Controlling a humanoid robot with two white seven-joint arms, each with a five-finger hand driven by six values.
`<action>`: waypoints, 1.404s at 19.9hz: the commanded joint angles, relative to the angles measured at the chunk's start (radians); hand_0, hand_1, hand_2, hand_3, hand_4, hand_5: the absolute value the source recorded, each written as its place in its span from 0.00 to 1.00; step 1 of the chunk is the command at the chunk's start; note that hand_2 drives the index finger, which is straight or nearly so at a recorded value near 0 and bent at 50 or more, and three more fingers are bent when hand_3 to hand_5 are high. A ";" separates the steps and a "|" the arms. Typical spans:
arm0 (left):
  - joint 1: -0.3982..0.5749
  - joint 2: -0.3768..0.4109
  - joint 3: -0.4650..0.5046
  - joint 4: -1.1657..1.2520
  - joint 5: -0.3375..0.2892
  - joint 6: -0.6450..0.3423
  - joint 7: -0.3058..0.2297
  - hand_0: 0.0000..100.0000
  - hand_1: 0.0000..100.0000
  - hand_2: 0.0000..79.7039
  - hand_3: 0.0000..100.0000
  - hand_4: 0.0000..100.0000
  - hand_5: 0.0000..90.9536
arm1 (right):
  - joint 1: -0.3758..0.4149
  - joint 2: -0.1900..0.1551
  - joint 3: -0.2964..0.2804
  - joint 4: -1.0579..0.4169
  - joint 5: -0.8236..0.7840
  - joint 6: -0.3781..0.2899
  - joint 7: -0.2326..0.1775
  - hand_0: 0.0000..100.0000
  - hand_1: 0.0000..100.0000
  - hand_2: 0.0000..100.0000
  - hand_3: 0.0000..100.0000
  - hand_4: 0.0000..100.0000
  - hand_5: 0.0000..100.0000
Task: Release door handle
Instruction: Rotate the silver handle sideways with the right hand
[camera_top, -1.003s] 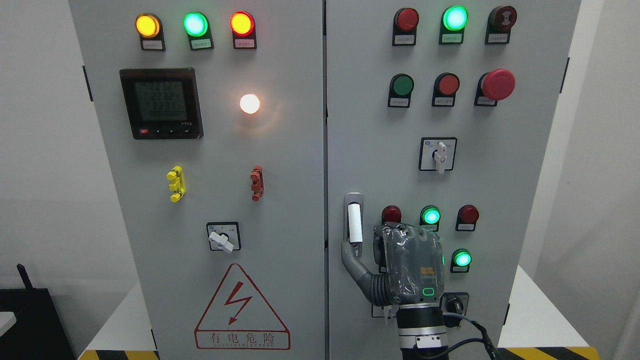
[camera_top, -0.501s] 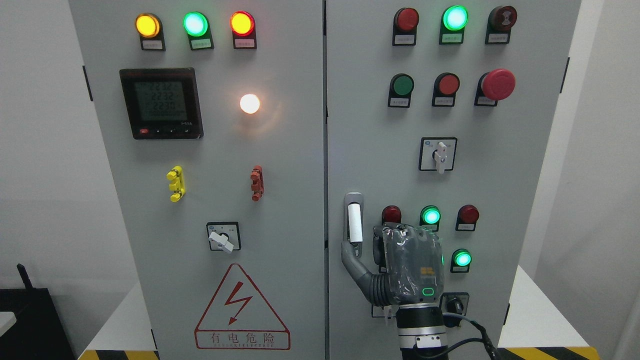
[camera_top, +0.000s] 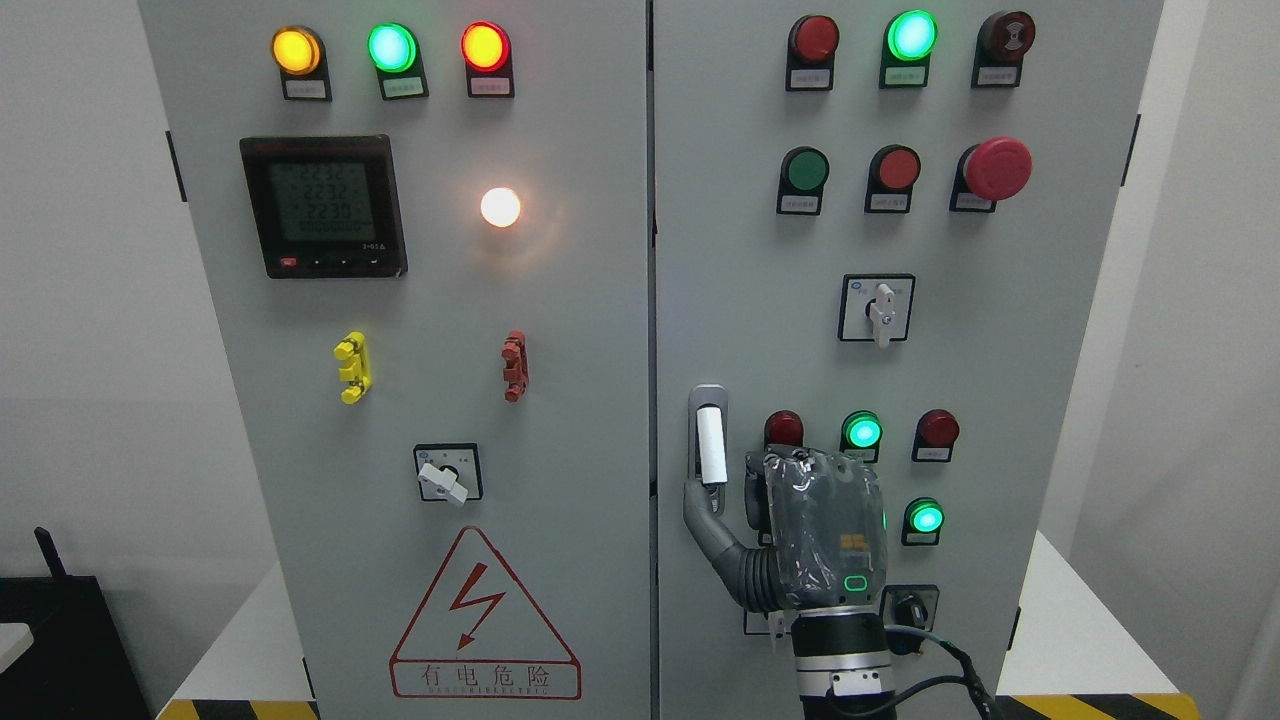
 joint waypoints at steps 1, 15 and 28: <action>0.000 -0.001 -0.014 0.020 0.000 -0.001 -0.001 0.12 0.39 0.00 0.00 0.00 0.00 | 0.001 0.000 -0.004 0.000 -0.001 0.003 -0.002 0.44 0.46 1.00 1.00 1.00 1.00; 0.000 -0.001 -0.015 0.020 0.000 -0.001 -0.001 0.12 0.39 0.00 0.00 0.00 0.00 | 0.003 0.000 -0.012 -0.001 -0.012 0.003 -0.012 0.42 0.51 1.00 1.00 1.00 1.00; 0.000 -0.001 -0.014 0.020 0.000 -0.001 -0.001 0.12 0.39 0.00 0.00 0.00 0.00 | 0.003 0.000 -0.026 -0.006 -0.023 0.001 -0.015 0.44 0.52 1.00 1.00 1.00 1.00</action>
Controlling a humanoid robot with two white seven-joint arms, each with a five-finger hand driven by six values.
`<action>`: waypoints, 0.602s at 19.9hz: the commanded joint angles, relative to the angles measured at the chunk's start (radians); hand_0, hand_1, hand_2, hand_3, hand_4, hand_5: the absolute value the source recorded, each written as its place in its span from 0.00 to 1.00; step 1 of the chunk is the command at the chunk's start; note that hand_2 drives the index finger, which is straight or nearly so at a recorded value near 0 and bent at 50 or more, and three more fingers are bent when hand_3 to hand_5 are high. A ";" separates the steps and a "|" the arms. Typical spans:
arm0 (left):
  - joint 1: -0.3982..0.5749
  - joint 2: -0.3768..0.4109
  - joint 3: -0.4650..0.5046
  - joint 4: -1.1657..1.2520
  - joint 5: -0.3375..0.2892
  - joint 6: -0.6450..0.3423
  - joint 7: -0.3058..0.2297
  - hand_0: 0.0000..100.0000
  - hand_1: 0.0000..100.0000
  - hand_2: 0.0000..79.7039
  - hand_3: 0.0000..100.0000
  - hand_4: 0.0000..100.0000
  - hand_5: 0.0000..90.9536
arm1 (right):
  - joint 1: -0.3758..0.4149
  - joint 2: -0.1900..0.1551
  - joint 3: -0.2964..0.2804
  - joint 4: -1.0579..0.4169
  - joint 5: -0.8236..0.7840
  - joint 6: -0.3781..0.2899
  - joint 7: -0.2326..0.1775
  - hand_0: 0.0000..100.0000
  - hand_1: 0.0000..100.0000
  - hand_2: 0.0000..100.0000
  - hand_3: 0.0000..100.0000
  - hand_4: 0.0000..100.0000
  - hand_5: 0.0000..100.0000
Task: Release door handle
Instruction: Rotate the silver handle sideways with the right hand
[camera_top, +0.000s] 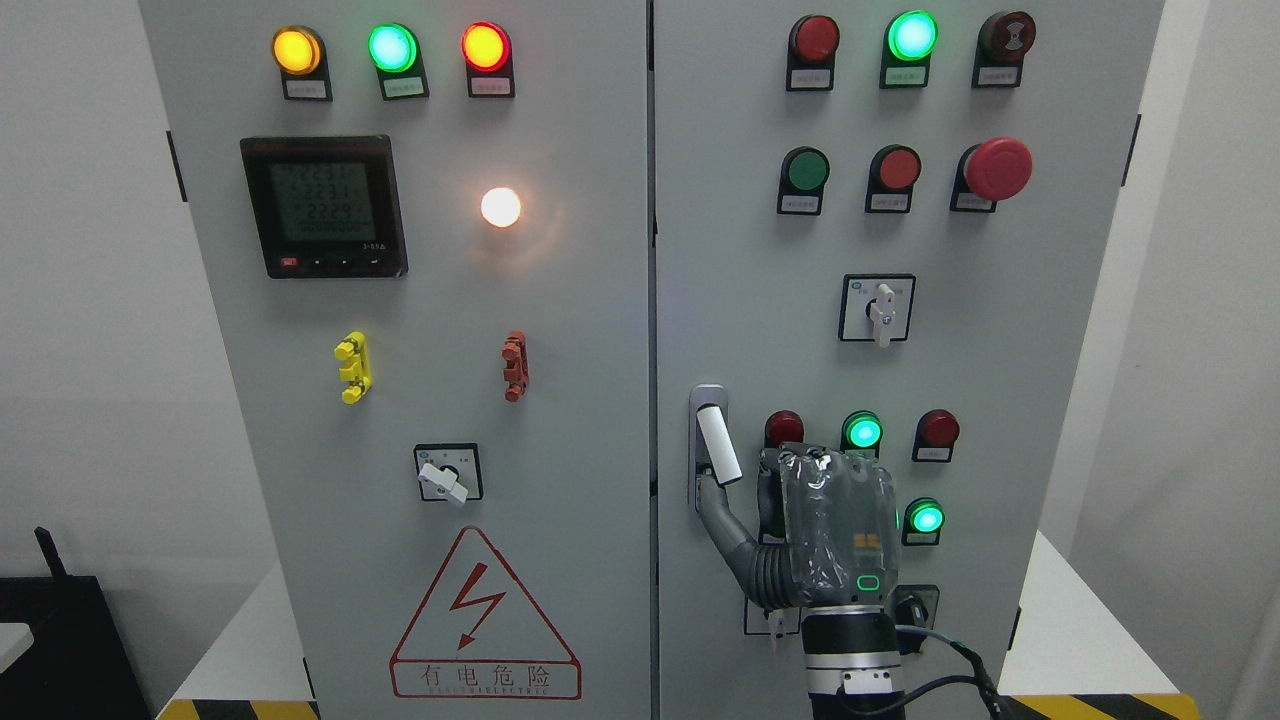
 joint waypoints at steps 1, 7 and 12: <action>-0.001 0.000 -0.014 0.020 0.000 -0.001 -0.001 0.12 0.39 0.00 0.00 0.00 0.00 | 0.002 0.000 -0.009 -0.003 -0.002 -0.002 -0.008 0.44 0.52 1.00 1.00 1.00 1.00; 0.000 0.001 -0.014 0.020 0.000 -0.001 -0.001 0.12 0.39 0.00 0.00 0.00 0.00 | 0.004 0.000 -0.022 -0.009 -0.005 -0.003 -0.018 0.46 0.52 1.00 1.00 1.00 1.00; 0.000 0.000 -0.014 0.020 0.000 -0.001 -0.001 0.12 0.39 0.00 0.00 0.00 0.00 | 0.004 0.000 -0.022 -0.009 -0.005 -0.005 -0.018 0.46 0.52 1.00 1.00 1.00 1.00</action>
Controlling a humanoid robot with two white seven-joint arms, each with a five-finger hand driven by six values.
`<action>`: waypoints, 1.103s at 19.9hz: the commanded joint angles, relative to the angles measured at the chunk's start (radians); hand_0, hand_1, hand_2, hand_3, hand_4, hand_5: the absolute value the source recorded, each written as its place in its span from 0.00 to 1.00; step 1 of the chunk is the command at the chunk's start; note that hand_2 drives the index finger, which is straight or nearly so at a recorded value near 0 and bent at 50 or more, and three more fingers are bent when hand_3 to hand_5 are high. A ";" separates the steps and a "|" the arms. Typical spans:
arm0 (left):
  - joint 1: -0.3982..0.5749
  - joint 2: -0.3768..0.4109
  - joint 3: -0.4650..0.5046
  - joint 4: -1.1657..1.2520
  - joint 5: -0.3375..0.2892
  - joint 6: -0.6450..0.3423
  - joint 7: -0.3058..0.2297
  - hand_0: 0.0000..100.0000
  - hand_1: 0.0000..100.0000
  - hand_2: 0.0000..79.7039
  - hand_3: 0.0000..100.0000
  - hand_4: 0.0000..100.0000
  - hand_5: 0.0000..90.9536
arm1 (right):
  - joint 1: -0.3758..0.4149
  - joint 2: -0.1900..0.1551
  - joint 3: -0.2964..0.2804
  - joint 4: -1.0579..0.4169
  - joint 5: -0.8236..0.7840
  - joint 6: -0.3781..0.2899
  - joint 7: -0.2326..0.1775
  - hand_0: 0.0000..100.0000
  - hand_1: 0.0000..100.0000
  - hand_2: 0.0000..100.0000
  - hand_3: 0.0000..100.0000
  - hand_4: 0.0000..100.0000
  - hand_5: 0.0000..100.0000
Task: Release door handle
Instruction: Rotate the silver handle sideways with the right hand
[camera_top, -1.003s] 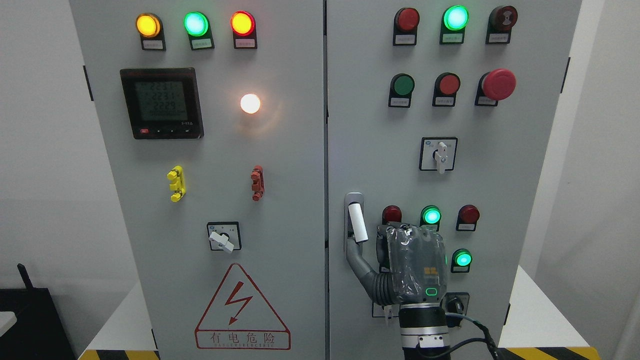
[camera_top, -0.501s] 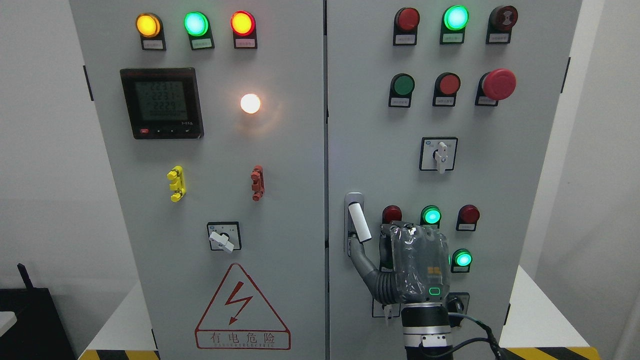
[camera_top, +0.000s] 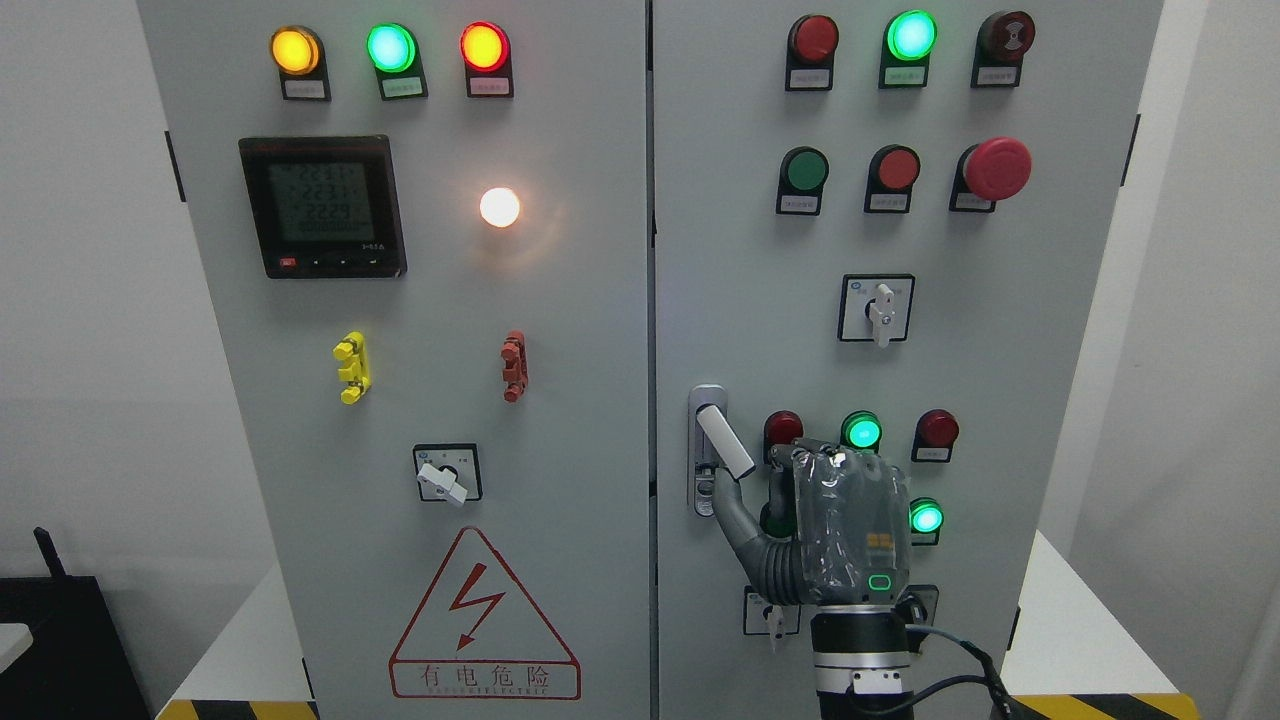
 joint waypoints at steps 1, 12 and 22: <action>0.000 0.000 -0.014 0.020 0.000 -0.001 -0.001 0.12 0.39 0.00 0.00 0.00 0.00 | 0.001 -0.002 -0.008 -0.004 -0.001 -0.001 0.002 0.46 0.52 1.00 1.00 1.00 1.00; 0.000 0.000 -0.014 0.020 0.000 -0.001 -0.001 0.12 0.39 0.00 0.00 0.00 0.00 | 0.003 -0.003 -0.016 -0.004 -0.001 -0.002 0.000 0.46 0.54 1.00 1.00 1.00 1.00; 0.000 0.000 -0.014 0.020 0.000 -0.001 -0.001 0.12 0.39 0.00 0.00 0.00 0.00 | 0.001 -0.003 -0.023 -0.011 -0.001 -0.002 0.000 0.49 0.54 1.00 1.00 1.00 1.00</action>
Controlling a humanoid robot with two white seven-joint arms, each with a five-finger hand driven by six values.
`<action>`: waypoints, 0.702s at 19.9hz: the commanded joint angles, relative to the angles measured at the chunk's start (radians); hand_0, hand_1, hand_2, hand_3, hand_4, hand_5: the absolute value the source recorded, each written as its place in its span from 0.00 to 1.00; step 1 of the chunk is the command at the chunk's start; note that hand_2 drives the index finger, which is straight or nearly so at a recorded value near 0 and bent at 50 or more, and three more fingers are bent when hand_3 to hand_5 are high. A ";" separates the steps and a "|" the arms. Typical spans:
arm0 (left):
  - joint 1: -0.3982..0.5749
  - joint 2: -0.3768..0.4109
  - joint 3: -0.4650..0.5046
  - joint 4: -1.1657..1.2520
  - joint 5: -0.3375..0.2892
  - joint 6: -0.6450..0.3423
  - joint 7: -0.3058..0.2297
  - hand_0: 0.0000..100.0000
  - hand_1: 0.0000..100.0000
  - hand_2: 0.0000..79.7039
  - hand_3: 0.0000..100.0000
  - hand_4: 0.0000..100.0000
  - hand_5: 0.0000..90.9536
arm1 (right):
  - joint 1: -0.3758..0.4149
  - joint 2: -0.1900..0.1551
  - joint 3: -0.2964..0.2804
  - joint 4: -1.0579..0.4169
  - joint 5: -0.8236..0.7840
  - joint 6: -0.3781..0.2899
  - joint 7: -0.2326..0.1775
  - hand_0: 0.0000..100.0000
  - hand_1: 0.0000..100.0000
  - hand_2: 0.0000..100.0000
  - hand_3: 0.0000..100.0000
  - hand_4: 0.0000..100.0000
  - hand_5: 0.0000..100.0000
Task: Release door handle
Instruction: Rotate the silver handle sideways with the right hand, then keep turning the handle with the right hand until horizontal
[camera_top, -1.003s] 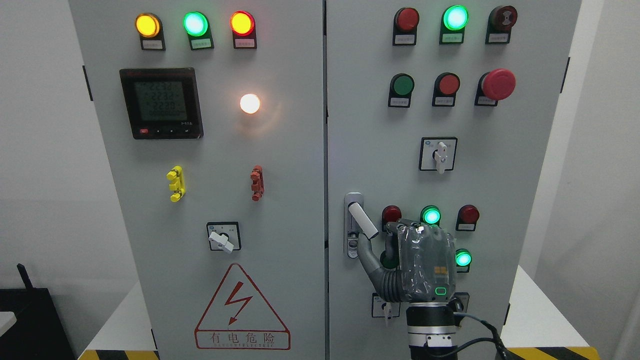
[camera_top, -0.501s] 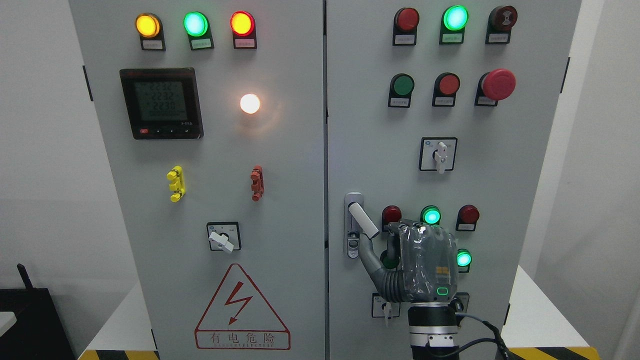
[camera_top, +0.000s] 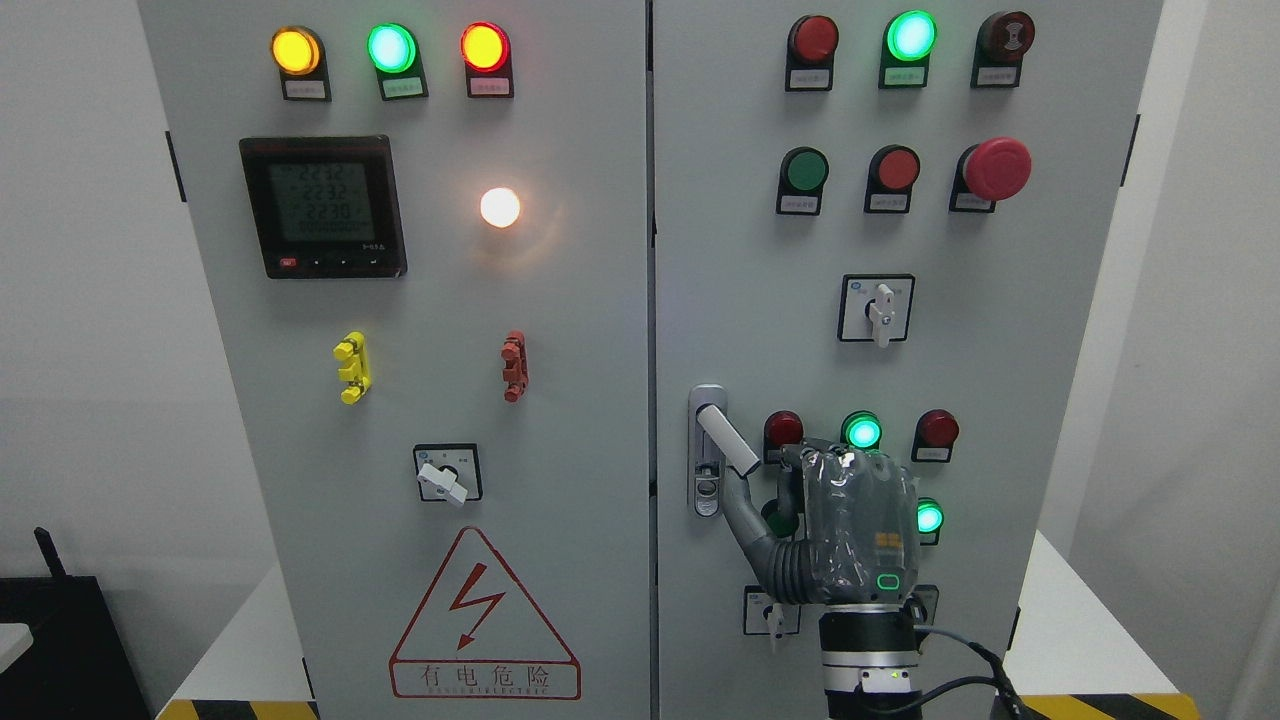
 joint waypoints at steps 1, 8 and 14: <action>0.000 0.000 -0.014 0.020 0.000 -0.001 -0.001 0.12 0.39 0.00 0.00 0.00 0.00 | -0.001 -0.001 -0.010 -0.008 0.000 -0.001 0.000 0.50 0.54 1.00 1.00 1.00 1.00; 0.000 0.000 -0.014 0.020 0.000 -0.001 -0.001 0.12 0.39 0.00 0.00 0.00 0.00 | -0.003 -0.001 -0.016 -0.014 0.000 -0.002 0.000 0.50 0.53 1.00 1.00 1.00 1.00; 0.000 0.000 -0.014 0.020 0.000 -0.001 -0.001 0.12 0.39 0.00 0.00 0.00 0.00 | -0.005 -0.002 -0.017 -0.017 0.000 -0.002 0.000 0.50 0.53 1.00 1.00 1.00 1.00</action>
